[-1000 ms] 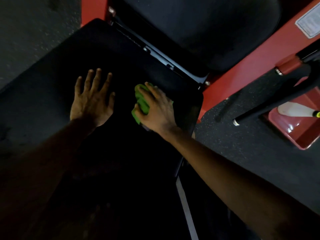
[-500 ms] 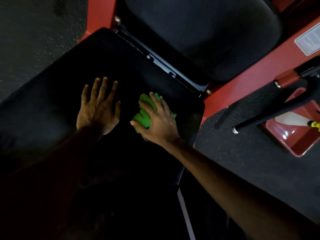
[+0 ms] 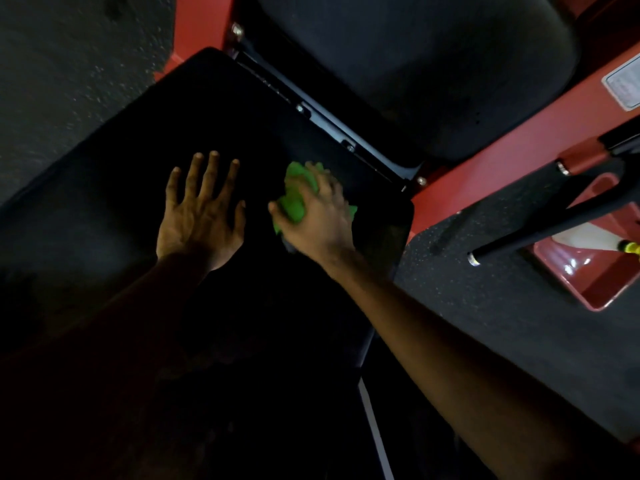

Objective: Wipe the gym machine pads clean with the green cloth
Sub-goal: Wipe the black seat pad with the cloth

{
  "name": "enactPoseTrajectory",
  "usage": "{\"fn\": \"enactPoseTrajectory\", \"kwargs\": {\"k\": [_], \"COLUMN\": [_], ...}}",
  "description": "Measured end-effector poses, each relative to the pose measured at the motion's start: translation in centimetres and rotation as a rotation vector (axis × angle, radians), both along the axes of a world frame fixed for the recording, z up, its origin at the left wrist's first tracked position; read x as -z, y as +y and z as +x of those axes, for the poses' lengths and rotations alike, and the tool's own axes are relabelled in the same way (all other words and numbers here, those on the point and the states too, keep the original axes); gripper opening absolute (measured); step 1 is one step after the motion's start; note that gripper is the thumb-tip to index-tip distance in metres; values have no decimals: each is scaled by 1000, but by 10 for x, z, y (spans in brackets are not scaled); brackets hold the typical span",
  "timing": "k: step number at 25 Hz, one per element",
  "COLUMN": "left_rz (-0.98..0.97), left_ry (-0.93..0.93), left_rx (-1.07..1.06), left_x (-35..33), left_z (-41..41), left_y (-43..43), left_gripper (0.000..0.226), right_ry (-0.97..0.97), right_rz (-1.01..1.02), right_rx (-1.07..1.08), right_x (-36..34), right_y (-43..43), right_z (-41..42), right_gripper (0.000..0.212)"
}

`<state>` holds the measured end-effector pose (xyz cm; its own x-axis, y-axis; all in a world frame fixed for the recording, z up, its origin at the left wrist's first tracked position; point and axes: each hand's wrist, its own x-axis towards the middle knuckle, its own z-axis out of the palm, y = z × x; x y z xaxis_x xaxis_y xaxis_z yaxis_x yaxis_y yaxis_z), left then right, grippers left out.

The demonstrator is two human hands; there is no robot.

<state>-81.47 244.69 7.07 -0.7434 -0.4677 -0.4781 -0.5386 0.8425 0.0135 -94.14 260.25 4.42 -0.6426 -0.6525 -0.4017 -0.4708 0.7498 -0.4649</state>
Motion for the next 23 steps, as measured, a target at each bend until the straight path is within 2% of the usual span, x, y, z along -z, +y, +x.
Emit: {"fn": "enactPoseTrajectory", "kwargs": {"k": [2, 3, 6, 8, 10, 14, 16, 19, 21, 23], "left_rz": [3, 9, 9, 10, 12, 10, 9, 18, 19, 8], "left_ry": [-9, -16, -17, -12, -7, 2, 5, 5, -9, -4], "left_rx": [-1, 2, 6, 5, -1, -12, -10, -10, 0, 5], "left_x": [1, 1, 1, -1, -3, 0, 1, -1, -2, 0], "left_z": [1, 1, -1, -1, -1, -2, -2, -2, -1, 0], "left_y": [1, 1, 1, 0, 0, 1, 1, 0, 1, 2], "left_gripper": [66, 66, 66, 66, 67, 67, 67, 67, 67, 67], "right_ry": [48, 77, 71, 53, 38, 22, -1, -18, -17, -10], "right_rz": [-53, -33, 108, 160, 130, 20, -9, -3, 55, 99], "right_rx": [-73, -24, 306, 454, 444, 160, 89, 243, 391, 491], "right_x": [2, 8, 31, 39, 39, 41, 40, 30, 22, 27], "right_y": [22, 28, 19, -1, -26, -87, -97, -49, -6, 0], "right_z": [-1, -14, -53, -58, -53, -58, -60, -52, -44, -41], "right_gripper": [61, 63, 64, 62, 60, 63, 65, 55, 55, 56]}}
